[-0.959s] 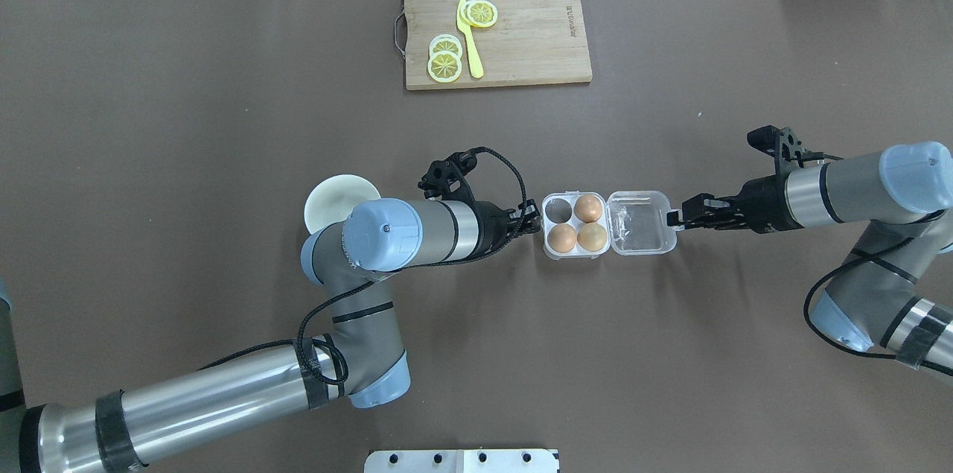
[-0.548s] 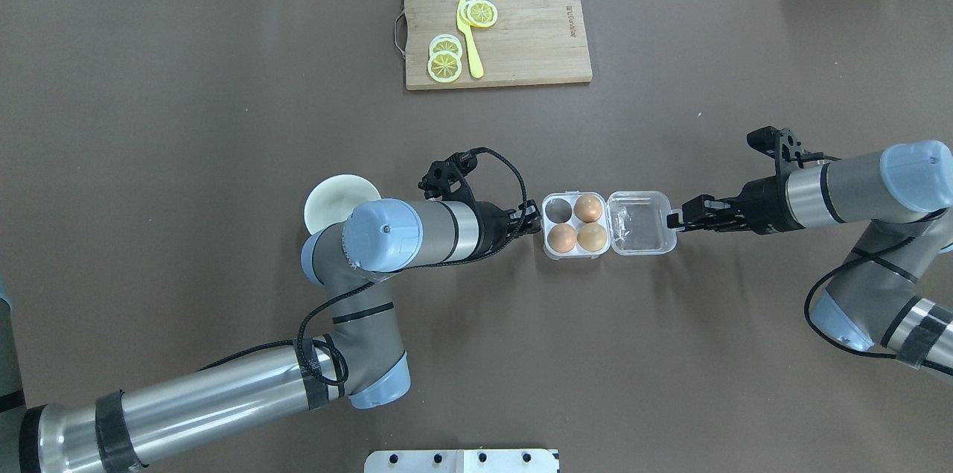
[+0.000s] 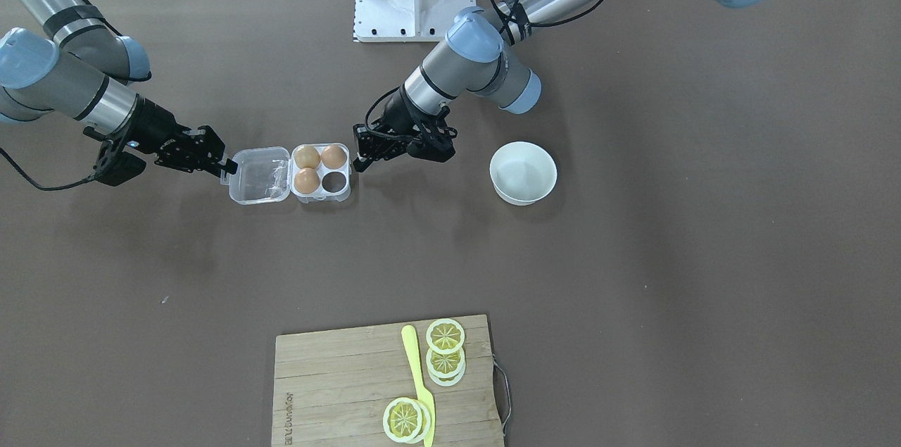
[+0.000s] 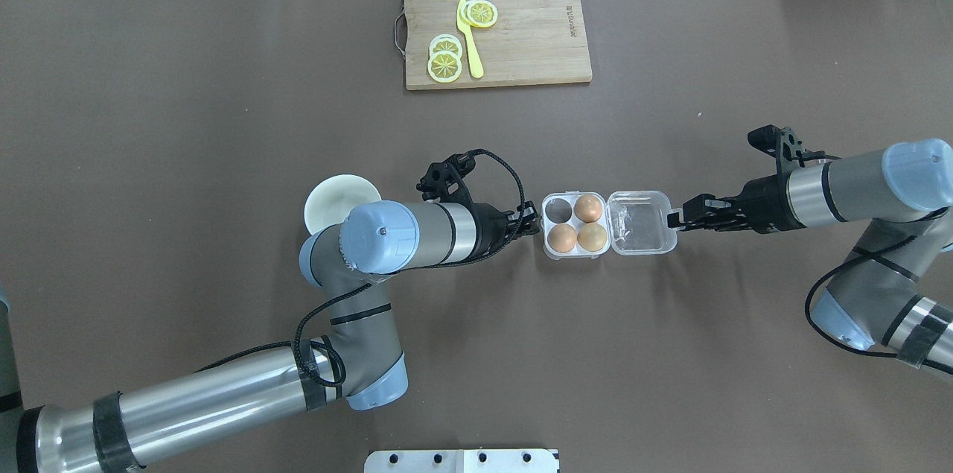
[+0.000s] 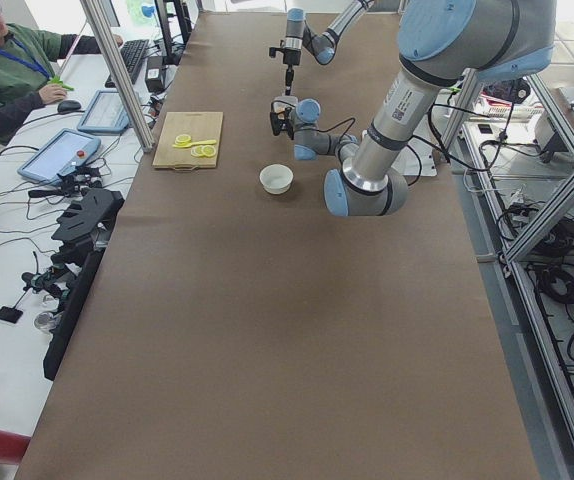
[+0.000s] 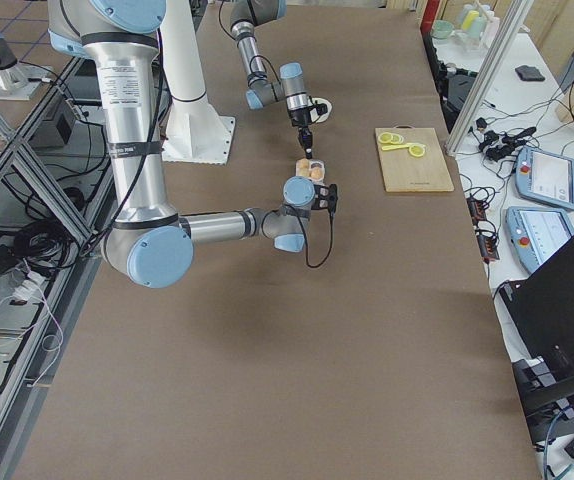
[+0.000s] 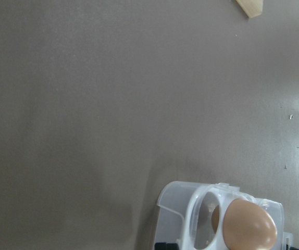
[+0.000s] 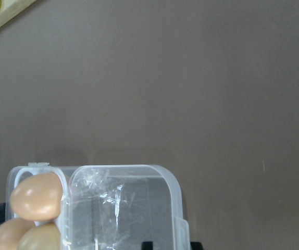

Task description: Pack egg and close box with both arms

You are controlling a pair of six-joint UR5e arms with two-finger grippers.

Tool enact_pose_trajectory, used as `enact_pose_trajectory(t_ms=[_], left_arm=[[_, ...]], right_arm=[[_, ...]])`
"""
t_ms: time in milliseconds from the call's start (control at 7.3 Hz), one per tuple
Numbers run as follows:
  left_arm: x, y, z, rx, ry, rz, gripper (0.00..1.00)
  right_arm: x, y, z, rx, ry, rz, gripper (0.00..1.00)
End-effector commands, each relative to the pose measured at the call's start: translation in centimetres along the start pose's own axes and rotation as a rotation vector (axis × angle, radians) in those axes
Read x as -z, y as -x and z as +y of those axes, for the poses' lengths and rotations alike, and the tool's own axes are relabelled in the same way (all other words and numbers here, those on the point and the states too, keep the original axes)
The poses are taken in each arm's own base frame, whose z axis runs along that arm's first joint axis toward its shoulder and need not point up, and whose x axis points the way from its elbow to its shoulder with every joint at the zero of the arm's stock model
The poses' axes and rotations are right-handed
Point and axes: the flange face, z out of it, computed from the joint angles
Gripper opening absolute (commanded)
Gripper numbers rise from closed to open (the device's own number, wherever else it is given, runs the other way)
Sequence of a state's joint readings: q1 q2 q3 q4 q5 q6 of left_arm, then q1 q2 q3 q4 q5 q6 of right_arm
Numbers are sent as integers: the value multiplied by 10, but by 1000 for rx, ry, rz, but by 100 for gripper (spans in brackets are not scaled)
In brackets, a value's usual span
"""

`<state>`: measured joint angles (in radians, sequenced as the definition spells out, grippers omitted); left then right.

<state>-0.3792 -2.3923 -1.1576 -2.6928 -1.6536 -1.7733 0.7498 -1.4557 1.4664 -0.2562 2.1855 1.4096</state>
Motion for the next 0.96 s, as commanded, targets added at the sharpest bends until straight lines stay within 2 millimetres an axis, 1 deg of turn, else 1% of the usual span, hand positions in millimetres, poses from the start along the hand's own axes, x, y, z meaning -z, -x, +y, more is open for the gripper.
enact_pose_trajectory(t_ms=[0,548,822], left_arm=[[0,0,0,0,0,0,0],[0,1,1,0,2,-1,0],[0,1,1,0,2,0,0]], right_arm=[[1,0,0,0,5,-1,32],[1,2,-1,1,4,-4,32],[3,2,-3,0,16,-8,29]])
